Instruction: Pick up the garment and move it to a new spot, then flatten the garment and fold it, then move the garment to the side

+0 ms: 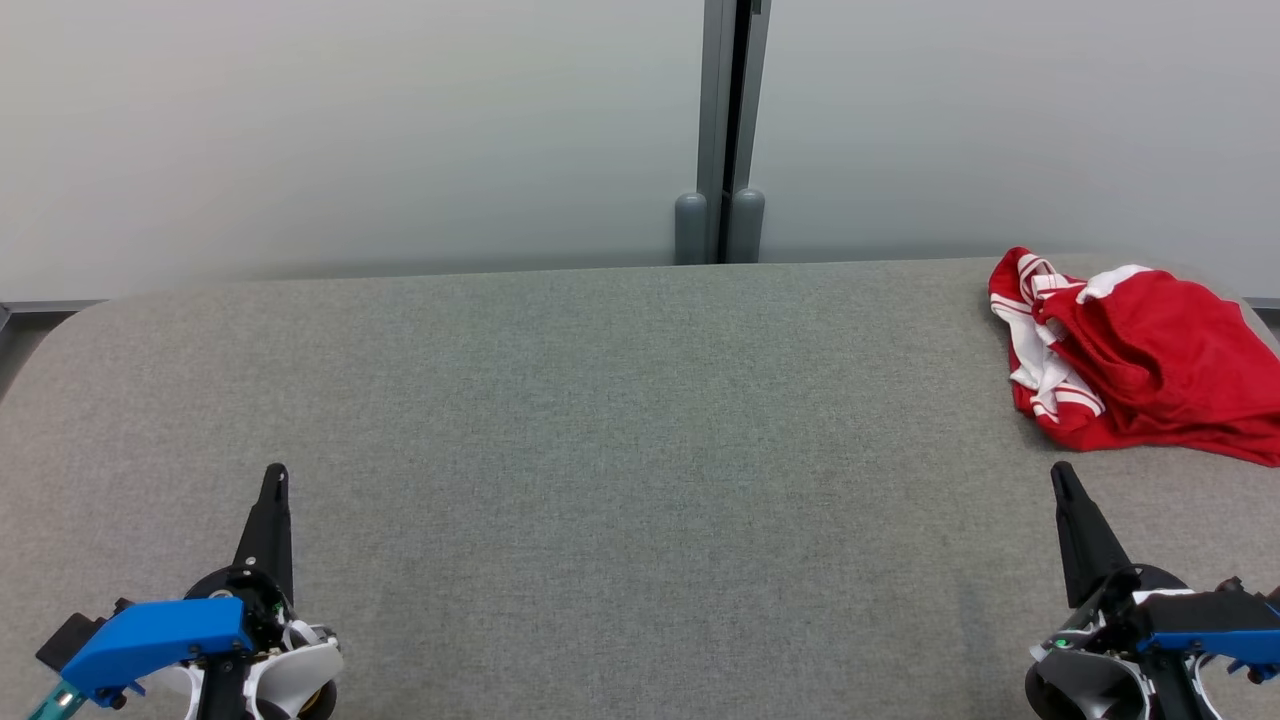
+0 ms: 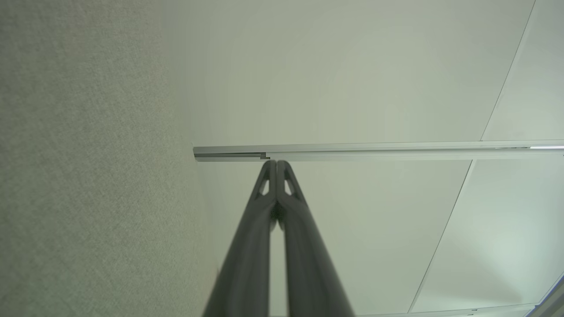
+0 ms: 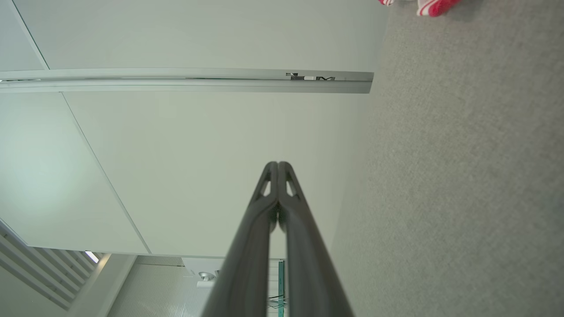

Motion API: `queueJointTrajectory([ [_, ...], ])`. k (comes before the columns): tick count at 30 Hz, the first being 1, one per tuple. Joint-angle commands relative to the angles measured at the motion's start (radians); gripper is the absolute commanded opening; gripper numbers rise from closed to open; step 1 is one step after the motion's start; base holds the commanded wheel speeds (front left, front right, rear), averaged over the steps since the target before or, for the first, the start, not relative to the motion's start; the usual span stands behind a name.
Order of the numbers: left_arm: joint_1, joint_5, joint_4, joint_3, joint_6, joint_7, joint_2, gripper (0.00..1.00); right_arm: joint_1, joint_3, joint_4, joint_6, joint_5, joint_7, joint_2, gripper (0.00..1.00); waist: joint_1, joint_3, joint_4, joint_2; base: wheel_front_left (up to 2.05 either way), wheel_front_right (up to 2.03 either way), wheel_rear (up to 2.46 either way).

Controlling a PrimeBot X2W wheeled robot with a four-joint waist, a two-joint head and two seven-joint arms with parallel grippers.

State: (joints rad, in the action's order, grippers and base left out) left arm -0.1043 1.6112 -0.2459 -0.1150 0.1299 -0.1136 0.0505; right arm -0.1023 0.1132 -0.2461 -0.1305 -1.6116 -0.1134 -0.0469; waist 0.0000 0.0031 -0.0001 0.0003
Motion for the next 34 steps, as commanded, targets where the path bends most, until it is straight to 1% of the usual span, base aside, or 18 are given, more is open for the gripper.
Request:
queueJointTrajectory([
  [1,-0.01,0.003,0.001,-0.002,0.005,-0.004,-0.003,0.0,-0.012,0.003,0.002,0.0,-0.003,-0.003,-0.006,0.0,0.0,0.0,0.0,-0.0003,0.0,0.0,0.0],
  [34,-0.01,0.003,0.001,-0.002,0.005,-0.004,-0.003,0.0,-0.012,0.002,0.002,0.0,-0.003,-0.003,-0.006,0.0,0.0,0.0,0.0,-0.0003,0.0,0.0,0.0],
])
